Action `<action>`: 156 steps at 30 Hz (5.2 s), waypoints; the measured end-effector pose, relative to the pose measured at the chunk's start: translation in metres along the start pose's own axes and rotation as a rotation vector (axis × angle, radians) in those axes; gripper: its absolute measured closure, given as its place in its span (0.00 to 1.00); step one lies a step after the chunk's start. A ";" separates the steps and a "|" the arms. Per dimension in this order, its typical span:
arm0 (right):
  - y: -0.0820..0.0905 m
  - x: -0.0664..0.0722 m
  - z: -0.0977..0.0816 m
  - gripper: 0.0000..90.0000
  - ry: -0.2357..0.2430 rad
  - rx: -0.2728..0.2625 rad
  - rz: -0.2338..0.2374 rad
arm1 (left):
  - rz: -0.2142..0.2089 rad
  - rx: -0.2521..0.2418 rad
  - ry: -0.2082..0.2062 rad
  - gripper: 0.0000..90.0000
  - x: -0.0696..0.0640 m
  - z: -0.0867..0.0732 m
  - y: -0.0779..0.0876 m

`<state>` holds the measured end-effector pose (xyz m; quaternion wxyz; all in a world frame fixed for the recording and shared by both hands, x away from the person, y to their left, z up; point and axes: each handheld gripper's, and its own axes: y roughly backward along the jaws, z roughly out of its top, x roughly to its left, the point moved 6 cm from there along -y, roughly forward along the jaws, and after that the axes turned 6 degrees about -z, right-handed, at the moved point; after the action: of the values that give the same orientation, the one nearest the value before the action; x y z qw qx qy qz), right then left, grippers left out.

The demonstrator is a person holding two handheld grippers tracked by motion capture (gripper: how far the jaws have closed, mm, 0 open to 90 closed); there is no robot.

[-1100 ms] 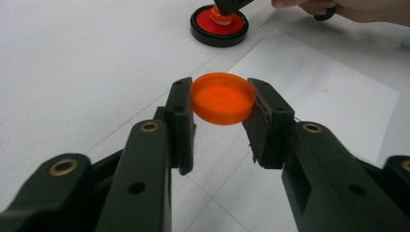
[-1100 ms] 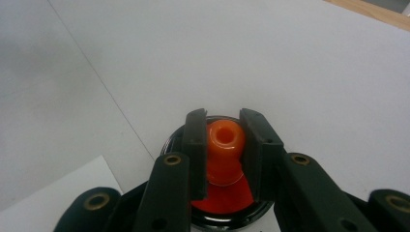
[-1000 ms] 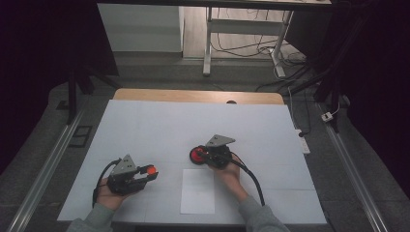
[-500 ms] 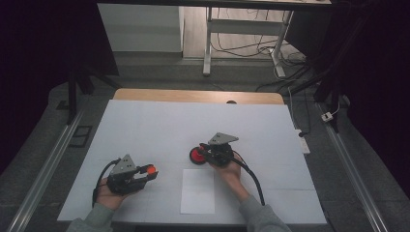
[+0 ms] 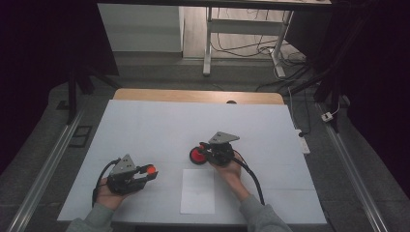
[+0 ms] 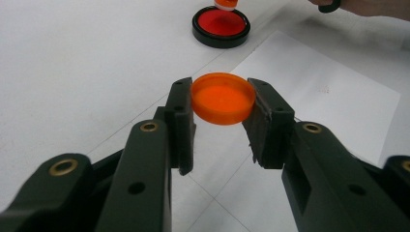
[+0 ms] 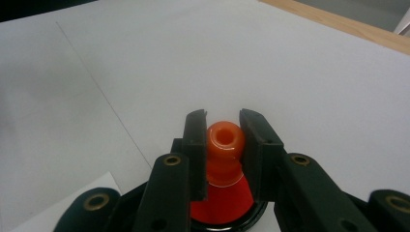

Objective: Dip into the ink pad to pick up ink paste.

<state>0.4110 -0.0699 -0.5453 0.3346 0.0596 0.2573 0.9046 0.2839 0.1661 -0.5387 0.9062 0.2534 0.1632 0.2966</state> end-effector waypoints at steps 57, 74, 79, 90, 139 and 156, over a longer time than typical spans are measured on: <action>-0.010 0.003 -0.013 0.81 0.002 0.028 -0.037 | 0.004 -0.002 -0.004 0.72 -0.001 0.000 0.001; -0.007 0.002 -0.010 0.81 -0.024 0.014 -0.014 | 0.008 -0.011 0.000 0.72 -0.001 0.001 0.003; 0.009 0.001 0.008 0.81 -0.050 -0.064 0.014 | 0.005 -0.007 0.002 0.72 0.001 0.001 0.002; 0.021 0.005 0.011 0.81 -0.047 -0.057 0.047 | 0.008 -0.007 -0.002 0.72 0.000 0.001 0.002; 0.062 0.005 0.013 0.81 -0.080 -0.103 0.079 | 0.017 -0.002 0.011 0.72 0.004 -0.002 0.001; 0.076 0.011 0.007 0.81 -0.080 -0.089 0.104 | 0.018 -0.003 0.012 0.72 0.005 -0.002 0.002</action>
<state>0.3612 -0.1086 -0.5016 0.2992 0.0941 0.1998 0.9283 0.2856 0.1711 -0.5399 0.9029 0.2519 0.1658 0.3062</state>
